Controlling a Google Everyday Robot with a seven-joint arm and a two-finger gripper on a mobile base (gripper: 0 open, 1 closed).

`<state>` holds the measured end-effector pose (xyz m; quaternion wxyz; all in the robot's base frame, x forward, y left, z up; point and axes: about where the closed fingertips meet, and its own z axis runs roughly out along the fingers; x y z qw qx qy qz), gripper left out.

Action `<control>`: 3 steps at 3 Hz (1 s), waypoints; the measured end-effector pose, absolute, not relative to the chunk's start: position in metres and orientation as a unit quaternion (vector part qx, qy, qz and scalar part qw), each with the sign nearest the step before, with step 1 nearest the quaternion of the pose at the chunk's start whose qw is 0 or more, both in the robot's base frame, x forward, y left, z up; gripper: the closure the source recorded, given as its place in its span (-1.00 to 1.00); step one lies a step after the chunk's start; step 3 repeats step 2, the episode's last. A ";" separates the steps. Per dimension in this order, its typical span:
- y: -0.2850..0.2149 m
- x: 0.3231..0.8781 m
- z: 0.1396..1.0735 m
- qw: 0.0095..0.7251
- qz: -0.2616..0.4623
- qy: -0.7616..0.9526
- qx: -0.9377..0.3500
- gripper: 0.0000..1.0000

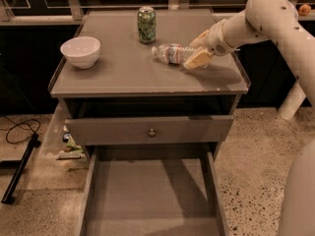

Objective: Pick water bottle from middle drawer and place on counter

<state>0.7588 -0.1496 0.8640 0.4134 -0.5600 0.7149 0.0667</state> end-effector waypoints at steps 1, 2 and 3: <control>-0.150 0.759 0.864 0.413 0.067 0.715 -0.560 -1.00; -0.150 0.759 0.864 0.413 0.067 0.715 -0.560 -1.00; -0.150 0.759 0.864 0.413 0.067 0.715 -0.560 -1.00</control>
Offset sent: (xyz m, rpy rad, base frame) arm 0.0000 0.0000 0.0000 0.0000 0.0000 0.0000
